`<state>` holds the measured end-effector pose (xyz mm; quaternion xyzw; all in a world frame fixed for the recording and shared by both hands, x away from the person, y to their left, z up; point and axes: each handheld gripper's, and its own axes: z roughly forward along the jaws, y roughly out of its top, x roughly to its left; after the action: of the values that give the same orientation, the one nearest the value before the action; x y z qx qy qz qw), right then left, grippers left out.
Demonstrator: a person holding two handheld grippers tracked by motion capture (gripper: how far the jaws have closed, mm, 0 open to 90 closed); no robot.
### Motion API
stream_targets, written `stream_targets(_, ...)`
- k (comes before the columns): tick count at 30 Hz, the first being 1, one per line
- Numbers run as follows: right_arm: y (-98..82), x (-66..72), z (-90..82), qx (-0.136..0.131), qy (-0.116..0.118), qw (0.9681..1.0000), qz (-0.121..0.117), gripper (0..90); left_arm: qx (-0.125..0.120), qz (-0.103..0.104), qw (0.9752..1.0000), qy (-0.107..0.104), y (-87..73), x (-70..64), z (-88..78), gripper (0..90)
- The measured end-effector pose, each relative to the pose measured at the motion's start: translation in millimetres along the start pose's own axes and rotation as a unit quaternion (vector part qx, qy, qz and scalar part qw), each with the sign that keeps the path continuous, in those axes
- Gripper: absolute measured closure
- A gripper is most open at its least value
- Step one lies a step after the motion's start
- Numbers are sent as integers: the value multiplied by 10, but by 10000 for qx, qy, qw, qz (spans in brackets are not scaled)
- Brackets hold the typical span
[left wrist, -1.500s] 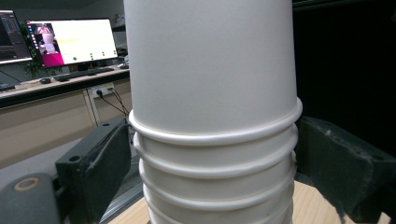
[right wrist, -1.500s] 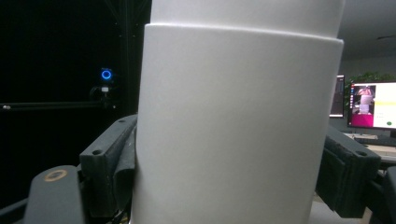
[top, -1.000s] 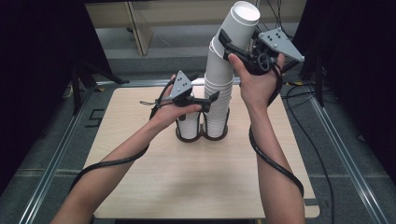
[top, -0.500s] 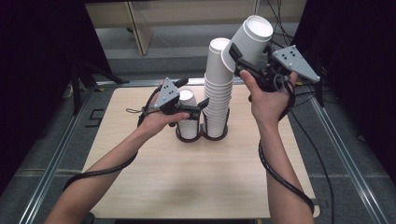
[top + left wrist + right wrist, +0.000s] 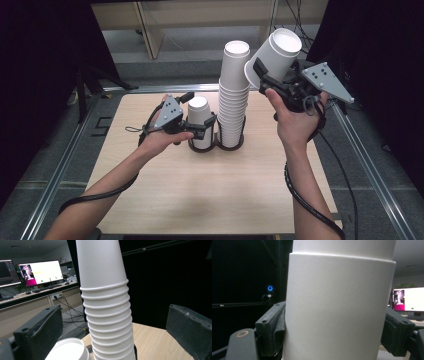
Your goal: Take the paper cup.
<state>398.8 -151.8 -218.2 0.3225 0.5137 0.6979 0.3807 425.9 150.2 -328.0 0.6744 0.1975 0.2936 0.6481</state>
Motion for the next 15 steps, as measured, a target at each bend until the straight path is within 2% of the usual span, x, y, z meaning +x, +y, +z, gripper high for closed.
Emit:
stream_targets(3,-42,-24,-57,16,0,10000,-66,195,17,11,10000,8,-39,-2,-70,6)
stream_targets(4,-52,-19,-72,44,-14,10000,-6,194,15,-2,10000,3,-55,-2,-102,6)
stream_targets(8,-101,-20,-133,122,-29,9999,-9,194,-3,-21,10000,68,-96,1,-175,6)
stream_targets(14,-240,-55,-231,218,-99,9997,4,194,31,-48,9999,118,-200,27,-320,5)
stream_targets(15,-299,-47,-266,275,-131,9995,68,195,67,-42,9999,130,-239,24,-372,5)
